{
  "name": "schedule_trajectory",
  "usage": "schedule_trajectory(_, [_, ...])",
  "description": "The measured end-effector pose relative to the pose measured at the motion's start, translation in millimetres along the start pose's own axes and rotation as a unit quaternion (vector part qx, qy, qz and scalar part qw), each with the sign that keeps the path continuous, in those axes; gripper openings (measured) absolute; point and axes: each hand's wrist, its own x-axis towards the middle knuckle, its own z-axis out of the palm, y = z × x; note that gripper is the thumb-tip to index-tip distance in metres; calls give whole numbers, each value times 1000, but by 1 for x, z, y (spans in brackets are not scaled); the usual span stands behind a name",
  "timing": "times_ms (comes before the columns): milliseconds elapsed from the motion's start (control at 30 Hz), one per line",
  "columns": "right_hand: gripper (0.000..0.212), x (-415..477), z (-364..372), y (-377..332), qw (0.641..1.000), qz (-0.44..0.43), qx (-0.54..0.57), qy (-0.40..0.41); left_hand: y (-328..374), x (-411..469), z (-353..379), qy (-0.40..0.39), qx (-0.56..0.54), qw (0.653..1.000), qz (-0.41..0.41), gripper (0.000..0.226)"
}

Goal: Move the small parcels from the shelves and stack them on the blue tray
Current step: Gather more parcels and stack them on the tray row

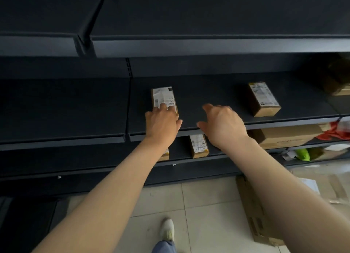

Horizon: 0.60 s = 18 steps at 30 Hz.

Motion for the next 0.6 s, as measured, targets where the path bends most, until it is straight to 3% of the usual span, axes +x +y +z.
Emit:
schedule_trajectory(167, [45,33,20,6,1000,-14,12,-15,-2,39,33,-37,8,993,-116,67])
schedule_trajectory(367, [45,56,33,18,999,-20,25,-42,-1,66,58,-51,-44,978,-196,91])
schedule_trajectory(600, [46,69,40,50,998,-22,35,-55,19,76,64,-35,-144,959,-241,86])
